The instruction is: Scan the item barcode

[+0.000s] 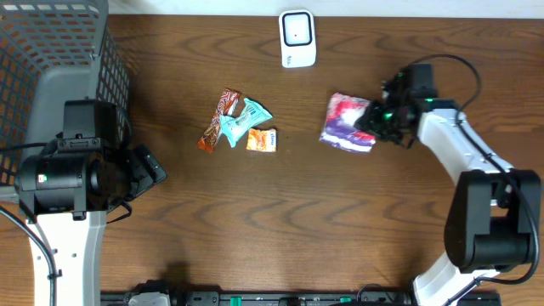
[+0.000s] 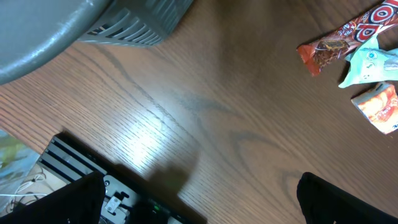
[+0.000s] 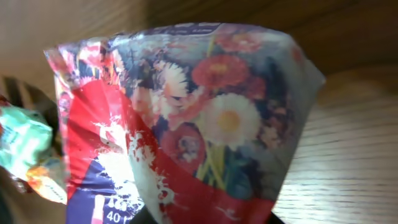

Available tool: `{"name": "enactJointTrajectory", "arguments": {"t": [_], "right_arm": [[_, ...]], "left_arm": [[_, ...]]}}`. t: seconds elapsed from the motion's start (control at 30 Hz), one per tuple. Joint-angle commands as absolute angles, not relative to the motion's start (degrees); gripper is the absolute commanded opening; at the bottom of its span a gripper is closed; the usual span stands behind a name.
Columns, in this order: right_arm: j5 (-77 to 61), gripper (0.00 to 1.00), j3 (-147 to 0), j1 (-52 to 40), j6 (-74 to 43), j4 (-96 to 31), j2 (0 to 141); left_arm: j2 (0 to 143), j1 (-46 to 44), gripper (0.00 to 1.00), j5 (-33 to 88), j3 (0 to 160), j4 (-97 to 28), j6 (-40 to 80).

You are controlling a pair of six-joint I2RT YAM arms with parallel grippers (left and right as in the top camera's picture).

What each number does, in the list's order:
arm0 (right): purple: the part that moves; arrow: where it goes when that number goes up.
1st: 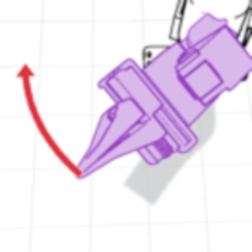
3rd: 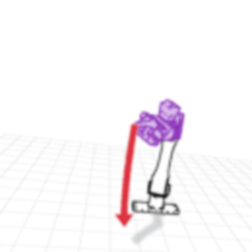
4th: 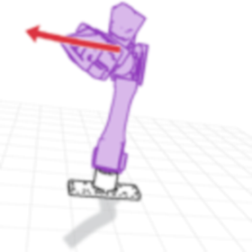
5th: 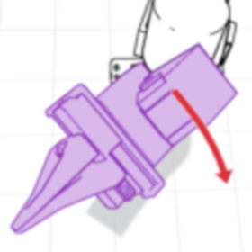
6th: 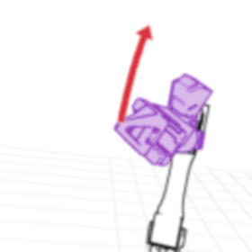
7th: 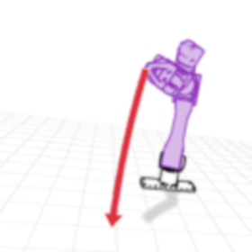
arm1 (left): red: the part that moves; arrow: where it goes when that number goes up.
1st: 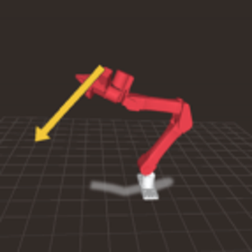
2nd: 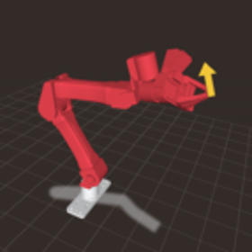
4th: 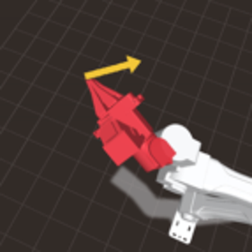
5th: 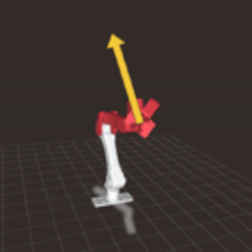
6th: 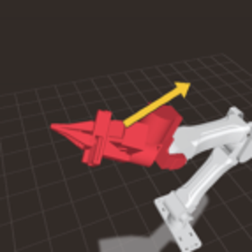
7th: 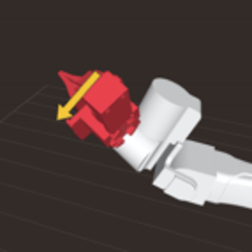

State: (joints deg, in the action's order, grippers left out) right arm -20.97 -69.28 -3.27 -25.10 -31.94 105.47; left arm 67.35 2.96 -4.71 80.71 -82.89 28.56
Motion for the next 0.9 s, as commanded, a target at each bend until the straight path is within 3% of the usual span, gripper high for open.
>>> {"name": "enactJointTrajectory", "arguments": {"t": [0.0,0.2,0.57,0.87], "right_arm": [[-13.6,0.44,-69.3,-6.9,-20.8,-31.9,104.2],[-11.1,0.58,-69.6,-9.1,-20.5,-30.7,104.1],[-19.0,0.61,-76.6,-9.1,-20.5,-34.3,101.6],[-23.3,0.68,-76.9,-9.2,-17.9,-34.4,101.4]], "left_arm": [[67.3,3.3,0.98,-5.6,80.3,-83.1,29.3],[67.3,3.3,0.98,-5.6,80.3,-83.1,29.2],[67.3,3.3,0.98,-5.6,80.3,-83.1,29.3],[67.3,3.3,0.98,-5.6,80.3,-83.1,29.3]]}}
